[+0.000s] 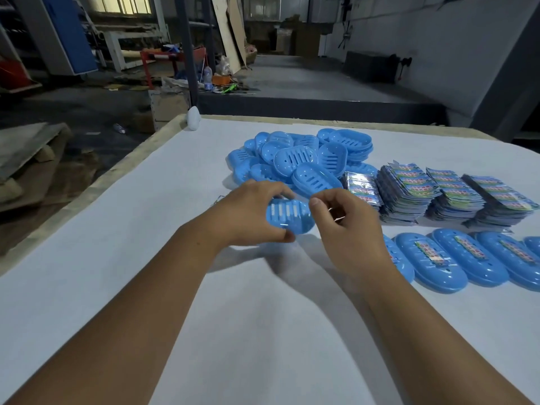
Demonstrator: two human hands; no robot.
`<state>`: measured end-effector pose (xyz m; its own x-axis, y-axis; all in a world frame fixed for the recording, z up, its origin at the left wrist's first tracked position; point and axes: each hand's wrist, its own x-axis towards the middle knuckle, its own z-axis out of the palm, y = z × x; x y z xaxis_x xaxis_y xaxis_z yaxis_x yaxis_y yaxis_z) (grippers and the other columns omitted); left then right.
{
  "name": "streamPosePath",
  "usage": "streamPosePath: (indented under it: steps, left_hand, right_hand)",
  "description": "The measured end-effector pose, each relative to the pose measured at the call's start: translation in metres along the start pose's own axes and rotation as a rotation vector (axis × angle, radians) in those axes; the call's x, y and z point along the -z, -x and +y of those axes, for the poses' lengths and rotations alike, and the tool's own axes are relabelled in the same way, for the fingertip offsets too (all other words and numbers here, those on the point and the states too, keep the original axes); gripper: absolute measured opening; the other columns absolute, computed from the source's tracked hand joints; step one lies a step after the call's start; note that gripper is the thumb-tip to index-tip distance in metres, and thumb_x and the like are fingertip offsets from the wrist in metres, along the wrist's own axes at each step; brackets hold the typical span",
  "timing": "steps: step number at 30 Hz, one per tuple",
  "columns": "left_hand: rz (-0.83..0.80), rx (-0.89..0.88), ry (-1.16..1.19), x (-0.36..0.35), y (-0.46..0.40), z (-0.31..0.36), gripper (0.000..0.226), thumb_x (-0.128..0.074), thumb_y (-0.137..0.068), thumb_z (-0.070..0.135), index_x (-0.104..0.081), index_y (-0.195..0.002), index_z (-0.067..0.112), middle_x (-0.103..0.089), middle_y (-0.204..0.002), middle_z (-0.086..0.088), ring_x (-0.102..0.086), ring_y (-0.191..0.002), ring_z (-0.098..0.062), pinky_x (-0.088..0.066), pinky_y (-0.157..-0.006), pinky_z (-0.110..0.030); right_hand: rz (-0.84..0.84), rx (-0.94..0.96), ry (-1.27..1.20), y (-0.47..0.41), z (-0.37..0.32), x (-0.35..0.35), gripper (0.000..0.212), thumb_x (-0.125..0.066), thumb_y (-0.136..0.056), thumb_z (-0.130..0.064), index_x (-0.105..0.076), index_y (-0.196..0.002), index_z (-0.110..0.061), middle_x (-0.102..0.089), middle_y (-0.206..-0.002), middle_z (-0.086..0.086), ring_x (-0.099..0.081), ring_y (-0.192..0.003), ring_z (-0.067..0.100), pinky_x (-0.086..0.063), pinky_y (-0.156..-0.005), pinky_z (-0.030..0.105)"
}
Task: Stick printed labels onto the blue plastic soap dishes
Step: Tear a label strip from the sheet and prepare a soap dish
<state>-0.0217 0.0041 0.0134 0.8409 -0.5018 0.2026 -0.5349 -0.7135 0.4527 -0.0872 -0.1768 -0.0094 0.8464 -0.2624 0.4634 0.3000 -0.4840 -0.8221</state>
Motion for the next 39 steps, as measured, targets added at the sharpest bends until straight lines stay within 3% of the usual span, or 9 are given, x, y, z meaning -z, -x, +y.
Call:
streamPosePath:
  steps: [7, 14, 17, 21, 24, 26, 29, 35, 39]
  left_hand:
    - [-0.097, 0.035, 0.066, -0.02, 0.014, 0.011, 0.067, -0.079, -0.061, 0.053, -0.051, -0.122, 0.053, -0.059, -0.114, 0.025, -0.054, -0.107, -0.003, -0.05, -0.095, -0.036]
    - [-0.203, 0.078, 0.124, -0.016, 0.015, 0.008, 0.07, -0.078, -0.06, 0.056, -0.046, -0.122, 0.061, -0.055, -0.126, 0.023, -0.054, -0.114, -0.002, -0.049, -0.096, -0.033]
    - [-0.1, 0.147, 0.172, -0.002, 0.015, 0.001, 0.058, -0.076, -0.071, 0.056, -0.053, -0.125, 0.055, -0.055, -0.123, 0.026, -0.054, -0.11, 0.004, -0.042, -0.083, -0.02]
    - [0.185, 0.441, -0.101, 0.017, 0.016, -0.024, 0.041, -0.066, -0.086, 0.051, -0.06, -0.123, 0.033, -0.061, -0.123, 0.006, -0.057, -0.112, -0.018, -0.044, -0.086, -0.03]
    - [0.096, 0.626, -0.265, 0.025, 0.022, -0.039, 0.051, -0.068, -0.084, 0.052, -0.057, -0.123, 0.021, -0.061, -0.116, -0.003, -0.057, -0.107, -0.026, -0.048, -0.082, -0.034]
    - [0.046, 0.654, -0.229, 0.026, 0.023, -0.041, 0.053, -0.075, -0.08, 0.049, -0.056, -0.119, 0.018, -0.058, -0.098, 0.002, -0.059, -0.096, -0.023, -0.044, -0.069, -0.03]
    - [0.049, 0.644, -0.204, 0.027, 0.022, -0.041, 0.059, -0.081, -0.076, 0.046, -0.056, -0.12, 0.017, -0.052, -0.087, 0.005, -0.058, -0.091, -0.021, -0.041, -0.067, -0.029]
    - [0.105, 0.703, -0.013, 0.032, 0.022, -0.047, 0.088, -0.09, -0.068, 0.037, -0.042, -0.14, 0.021, -0.058, -0.125, -0.003, -0.057, -0.099, -0.019, -0.04, -0.063, -0.029]
    - [0.205, 0.677, 0.011, 0.031, 0.017, -0.054, 0.061, -0.082, -0.076, 0.019, -0.053, -0.131, 0.023, -0.061, -0.123, -0.003, -0.062, -0.101, -0.02, -0.046, -0.068, -0.028]
  right_hand:
    - [0.032, 0.008, -0.009, -0.001, -0.002, 0.001, 0.02, -0.066, -0.095, -0.022, -0.066, -0.077, -0.03, -0.068, -0.074, -0.019, -0.057, -0.062, 0.002, -0.042, -0.06, 0.01]
    - [0.026, 0.01, 0.003, -0.002, -0.002, -0.001, 0.02, -0.066, -0.095, -0.022, -0.066, -0.077, -0.03, -0.068, -0.075, -0.017, -0.057, -0.061, 0.002, -0.042, -0.059, 0.011]
    - [0.02, 0.007, -0.009, -0.001, -0.001, -0.001, 0.021, -0.066, -0.095, -0.022, -0.066, -0.076, -0.03, -0.065, -0.067, -0.018, -0.052, -0.056, 0.002, -0.041, -0.056, 0.011]
    - [0.011, -0.005, -0.01, 0.0, 0.0, -0.001, 0.019, -0.066, -0.096, -0.024, -0.067, -0.077, -0.029, -0.062, -0.063, -0.02, -0.05, -0.054, 0.002, -0.039, -0.054, 0.012]
    - [0.003, 0.003, 0.003, 0.0, 0.0, -0.002, 0.02, -0.066, -0.096, -0.024, -0.067, -0.077, -0.03, -0.063, -0.064, -0.021, -0.051, -0.054, 0.002, -0.04, -0.054, 0.011]
    - [0.003, 0.007, -0.001, 0.001, 0.0, -0.003, 0.02, -0.066, -0.096, -0.024, -0.067, -0.077, -0.03, -0.064, -0.066, -0.021, -0.052, -0.056, 0.002, -0.04, -0.055, 0.01]
    - [0.005, 0.018, -0.004, 0.001, 0.001, -0.003, 0.02, -0.066, -0.096, -0.023, -0.067, -0.077, -0.03, -0.064, -0.068, -0.021, -0.052, -0.056, 0.001, -0.04, -0.055, 0.01]
    - [-0.01, 0.022, 0.019, 0.002, 0.003, -0.005, 0.02, -0.066, -0.096, -0.027, -0.067, -0.076, -0.032, -0.066, -0.071, -0.019, -0.053, -0.056, 0.001, -0.041, -0.055, 0.01]
    - [-0.034, 0.037, 0.023, 0.003, 0.005, -0.007, 0.02, -0.066, -0.096, -0.028, -0.067, -0.076, -0.033, -0.065, -0.068, -0.014, -0.051, -0.054, 0.003, -0.039, -0.052, 0.011]
